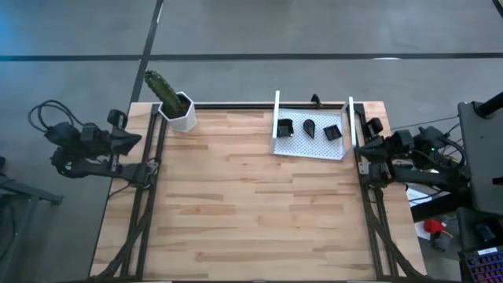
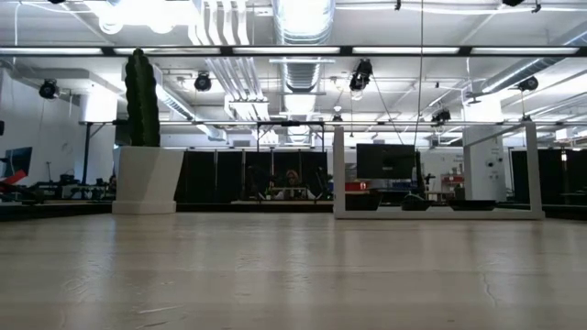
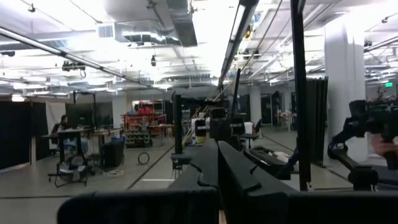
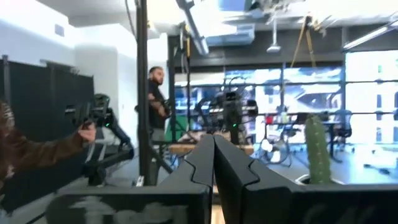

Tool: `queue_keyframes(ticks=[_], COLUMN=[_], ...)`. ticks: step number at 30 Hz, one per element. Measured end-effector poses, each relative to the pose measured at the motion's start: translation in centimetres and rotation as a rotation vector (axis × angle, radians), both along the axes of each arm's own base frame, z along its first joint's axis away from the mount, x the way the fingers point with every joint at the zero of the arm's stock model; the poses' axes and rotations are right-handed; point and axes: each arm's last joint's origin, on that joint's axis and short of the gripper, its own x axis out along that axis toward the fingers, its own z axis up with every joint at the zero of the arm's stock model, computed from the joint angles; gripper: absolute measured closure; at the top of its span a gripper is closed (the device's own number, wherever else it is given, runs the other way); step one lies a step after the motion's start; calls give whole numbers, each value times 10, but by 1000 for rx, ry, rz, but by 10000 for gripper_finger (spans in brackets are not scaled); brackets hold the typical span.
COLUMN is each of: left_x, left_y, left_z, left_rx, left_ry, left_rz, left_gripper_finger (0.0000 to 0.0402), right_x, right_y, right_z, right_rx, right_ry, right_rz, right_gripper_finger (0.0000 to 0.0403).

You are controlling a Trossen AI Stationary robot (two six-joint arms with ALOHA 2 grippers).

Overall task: Pick & Place Mini shaped plates
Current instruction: Return to Home Position

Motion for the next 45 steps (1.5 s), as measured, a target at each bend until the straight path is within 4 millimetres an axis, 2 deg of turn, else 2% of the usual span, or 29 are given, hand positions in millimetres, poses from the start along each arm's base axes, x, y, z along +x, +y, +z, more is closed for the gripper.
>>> queue_keyframes(ticks=[6,11,20,24,30,36,43,45], left_x=[4,9,33,48,70,89,103,103], left_y=[-1,-1,-4,-6,-8,-10,-12,-12], left_z=[-4,-8,-31,-49,-82,-117,-156,-161], left_rx=[3,10,44,59,57,53,51,55], left_ry=[15,14,37,85,131,137,131,163], left_rz=[-1,-1,12,23,27,43,43,42], left_gripper_finger=[402,402,402,402,401,401,401,401], right_x=[-16,-10,0,12,29,39,41,41], right_y=[2,1,-2,-4,-7,-8,-9,-9], right_z=[-14,-17,-35,-54,-92,-121,-127,-128], right_rx=[-6,-26,-49,-60,-47,-5,-32,-46], right_ry=[-100,-105,-101,-76,-53,-31,1,10], right_rz=[-25,-36,-76,-80,-83,-80,-95,-99], right_gripper_finger=[394,394,394,394,394,394,394,394])
